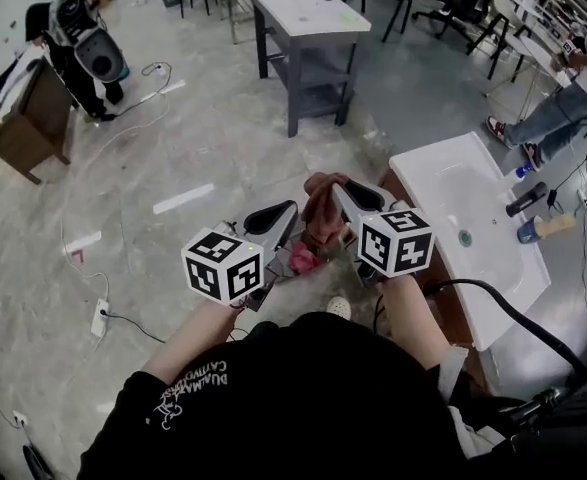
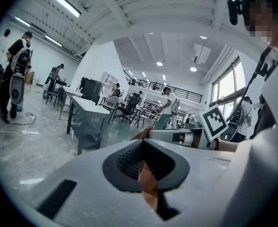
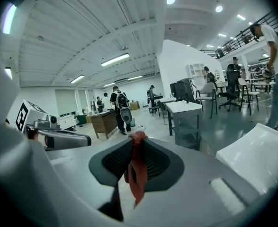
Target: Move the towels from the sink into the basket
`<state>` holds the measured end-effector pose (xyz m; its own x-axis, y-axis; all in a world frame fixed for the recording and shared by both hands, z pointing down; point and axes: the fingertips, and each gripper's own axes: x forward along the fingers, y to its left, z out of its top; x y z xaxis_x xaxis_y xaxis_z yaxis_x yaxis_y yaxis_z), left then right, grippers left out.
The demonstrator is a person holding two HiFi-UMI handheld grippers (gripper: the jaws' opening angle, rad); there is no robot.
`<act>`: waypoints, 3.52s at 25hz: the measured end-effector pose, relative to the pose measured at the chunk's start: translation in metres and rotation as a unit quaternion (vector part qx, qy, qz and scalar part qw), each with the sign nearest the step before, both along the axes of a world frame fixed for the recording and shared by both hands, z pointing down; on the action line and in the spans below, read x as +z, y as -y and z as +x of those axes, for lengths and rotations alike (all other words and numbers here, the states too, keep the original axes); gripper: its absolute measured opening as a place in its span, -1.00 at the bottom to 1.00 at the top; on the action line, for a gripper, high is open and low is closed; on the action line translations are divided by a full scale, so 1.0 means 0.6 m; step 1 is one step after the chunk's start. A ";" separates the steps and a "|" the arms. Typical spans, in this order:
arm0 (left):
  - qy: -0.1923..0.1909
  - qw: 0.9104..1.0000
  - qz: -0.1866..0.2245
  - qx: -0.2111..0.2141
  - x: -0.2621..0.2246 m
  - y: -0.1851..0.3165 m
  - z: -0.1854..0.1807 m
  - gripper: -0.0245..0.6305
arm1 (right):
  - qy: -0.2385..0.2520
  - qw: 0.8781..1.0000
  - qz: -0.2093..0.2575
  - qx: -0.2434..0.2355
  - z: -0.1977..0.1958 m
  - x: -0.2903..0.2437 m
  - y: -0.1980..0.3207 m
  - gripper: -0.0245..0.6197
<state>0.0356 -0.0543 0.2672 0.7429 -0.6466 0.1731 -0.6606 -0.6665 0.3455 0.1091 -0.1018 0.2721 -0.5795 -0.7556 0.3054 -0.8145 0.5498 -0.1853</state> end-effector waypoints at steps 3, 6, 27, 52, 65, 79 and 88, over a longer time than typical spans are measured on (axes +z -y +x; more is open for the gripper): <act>-0.008 1.000 -0.005 -0.025 0.006 -0.012 -0.036 -0.92 | -0.005 1.000 0.002 -0.017 -0.034 0.005 -0.011 -0.70; -0.013 0.999 -0.004 -0.044 0.011 -0.026 -0.064 -0.92 | -0.011 0.999 -0.002 -0.032 -0.061 0.016 -0.022 -0.70; -0.053 0.987 -0.087 -0.127 0.139 0.079 -0.105 -0.92 | -0.069 0.986 -0.091 -0.120 -0.132 0.147 0.081 -0.70; 0.034 0.929 -0.323 -0.180 0.688 0.223 -0.028 -0.92 | -0.115 0.909 -0.351 -0.193 -0.056 0.743 0.264 -0.70; 0.033 0.886 -0.429 -0.171 0.963 0.165 -0.041 -0.92 | -0.149 0.878 -0.422 -0.168 -0.013 1.036 0.252 -0.71; -0.022 0.869 -0.459 -0.184 1.174 0.176 -0.041 -0.92 | -0.145 0.849 -0.486 -0.150 -0.002 1.273 0.216 -0.73; -0.063 0.861 -0.458 -0.211 1.199 0.167 -0.042 -0.92 | -0.176 0.857 -0.471 -0.113 0.017 1.314 0.204 -0.70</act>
<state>0.0102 -0.1547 0.9863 0.5247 -0.4985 0.6901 -0.6962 0.2152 0.6849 0.1194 -0.2243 1.0607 -0.4248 0.0412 0.9044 -0.8034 0.4432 -0.3976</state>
